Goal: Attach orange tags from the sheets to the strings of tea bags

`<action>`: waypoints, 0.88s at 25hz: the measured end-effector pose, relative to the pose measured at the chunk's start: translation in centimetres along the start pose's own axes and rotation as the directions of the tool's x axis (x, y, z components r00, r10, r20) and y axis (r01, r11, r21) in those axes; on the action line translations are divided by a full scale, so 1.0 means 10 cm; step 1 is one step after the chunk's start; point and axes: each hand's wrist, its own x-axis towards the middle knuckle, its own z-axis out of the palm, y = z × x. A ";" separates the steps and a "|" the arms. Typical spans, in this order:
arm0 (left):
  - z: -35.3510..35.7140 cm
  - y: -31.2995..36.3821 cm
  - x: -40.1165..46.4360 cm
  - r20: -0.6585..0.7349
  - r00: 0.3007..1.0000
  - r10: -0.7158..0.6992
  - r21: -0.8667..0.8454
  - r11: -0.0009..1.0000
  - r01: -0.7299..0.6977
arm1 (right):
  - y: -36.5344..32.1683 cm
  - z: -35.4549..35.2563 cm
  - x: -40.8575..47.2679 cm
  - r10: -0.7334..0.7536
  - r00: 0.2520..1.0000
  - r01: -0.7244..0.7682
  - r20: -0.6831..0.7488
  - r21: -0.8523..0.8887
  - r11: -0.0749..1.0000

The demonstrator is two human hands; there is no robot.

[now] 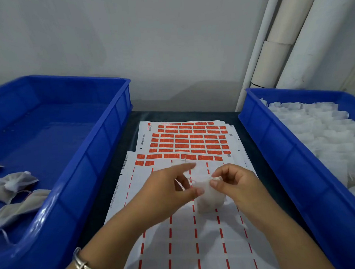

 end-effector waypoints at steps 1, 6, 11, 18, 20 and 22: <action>0.03 0.01 0.01 -0.039 0.998 0.039 0.138 0.990 -0.033 | -0.01 0.00 -0.01 -0.013 1.000 0.013 0.007 -0.011 1.000; 0.01 -0.05 -0.01 -0.121 0.980 0.158 0.260 0.958 -0.123 | -0.06 0.00 -0.08 -0.042 0.999 0.043 0.009 -0.122 0.992; -0.01 -0.01 -0.14 -0.115 0.938 0.327 0.342 0.900 -0.271 | -0.23 0.19 -0.15 -0.096 0.987 0.113 0.127 -0.133 0.985; -0.09 -0.02 -0.29 -0.258 0.909 0.328 0.298 0.922 -0.248 | -0.20 0.26 -0.21 -0.081 0.995 0.087 0.060 -0.102 0.991; -0.09 -0.01 -0.30 -0.332 0.893 0.303 0.280 0.936 -0.213 | -0.15 0.26 -0.23 -0.076 0.996 0.079 0.051 -0.067 0.995; -0.05 -0.02 -0.31 -0.393 0.879 0.269 0.240 0.953 -0.185 | -0.12 0.30 -0.24 -0.060 0.996 0.064 0.073 -0.063 0.996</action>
